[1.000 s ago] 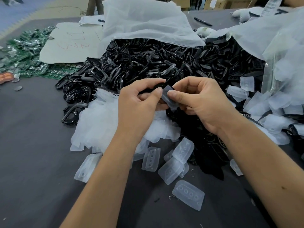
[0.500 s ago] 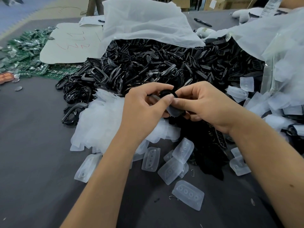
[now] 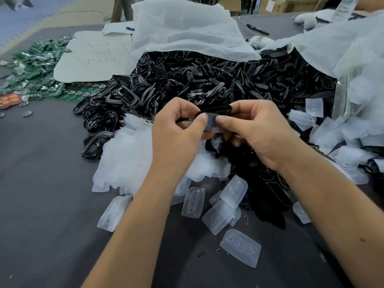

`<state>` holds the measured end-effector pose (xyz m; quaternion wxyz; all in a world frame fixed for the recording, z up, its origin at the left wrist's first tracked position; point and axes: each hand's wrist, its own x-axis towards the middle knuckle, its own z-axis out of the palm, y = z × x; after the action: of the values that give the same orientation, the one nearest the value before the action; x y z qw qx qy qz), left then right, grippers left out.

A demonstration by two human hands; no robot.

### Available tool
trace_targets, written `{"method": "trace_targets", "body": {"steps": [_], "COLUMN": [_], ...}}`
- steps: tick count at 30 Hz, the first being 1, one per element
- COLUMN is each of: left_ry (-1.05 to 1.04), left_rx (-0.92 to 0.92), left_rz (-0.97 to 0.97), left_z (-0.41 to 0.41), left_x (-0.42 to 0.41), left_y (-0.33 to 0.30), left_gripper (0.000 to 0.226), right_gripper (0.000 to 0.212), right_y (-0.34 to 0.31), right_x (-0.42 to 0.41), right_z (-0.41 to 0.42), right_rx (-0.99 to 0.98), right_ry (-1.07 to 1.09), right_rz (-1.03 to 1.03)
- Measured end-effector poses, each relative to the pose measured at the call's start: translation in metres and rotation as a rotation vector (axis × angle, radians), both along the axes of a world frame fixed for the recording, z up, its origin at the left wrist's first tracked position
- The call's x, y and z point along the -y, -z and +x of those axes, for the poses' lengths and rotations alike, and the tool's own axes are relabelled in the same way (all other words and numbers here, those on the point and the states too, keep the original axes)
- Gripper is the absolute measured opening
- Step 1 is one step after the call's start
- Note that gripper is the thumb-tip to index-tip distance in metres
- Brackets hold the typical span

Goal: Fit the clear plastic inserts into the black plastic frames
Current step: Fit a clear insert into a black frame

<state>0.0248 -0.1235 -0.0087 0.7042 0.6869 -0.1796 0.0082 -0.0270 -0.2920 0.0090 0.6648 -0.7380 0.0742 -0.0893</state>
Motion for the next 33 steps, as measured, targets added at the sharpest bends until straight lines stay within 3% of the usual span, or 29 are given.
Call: {"method": "trace_targets", "body": {"steps": [4, 13, 25, 33], "left_ry": [0.097, 0.016, 0.072, 0.123], "left_rx": [0.002, -0.02, -0.043, -0.057], "left_rz": [0.066, 0.085, 0.083, 0.061], "left_z": [-0.0026, -0.002, 0.0002, 0.0009], "left_x": [0.0021, 0.0026, 0.0011, 0.0021], "left_y": [-0.0027, -0.0001, 0.0009, 0.0007], "left_gripper": [0.016, 0.006, 0.013, 0.017], "right_gripper": [0.006, 0.021, 0.008, 0.01], "right_y": [-0.0033, -0.0025, -0.0027, 0.0], "right_x": [0.0072, 0.0063, 0.0017, 0.0004], "right_z": [-0.0009, -0.0004, -0.0011, 0.0007], "right_rx": [-0.01, 0.086, 0.253, 0.276], "right_ry": [-0.04, 0.106, 0.192, 0.233], "right_rz": [-0.065, -0.044, -0.31, -0.313]}}
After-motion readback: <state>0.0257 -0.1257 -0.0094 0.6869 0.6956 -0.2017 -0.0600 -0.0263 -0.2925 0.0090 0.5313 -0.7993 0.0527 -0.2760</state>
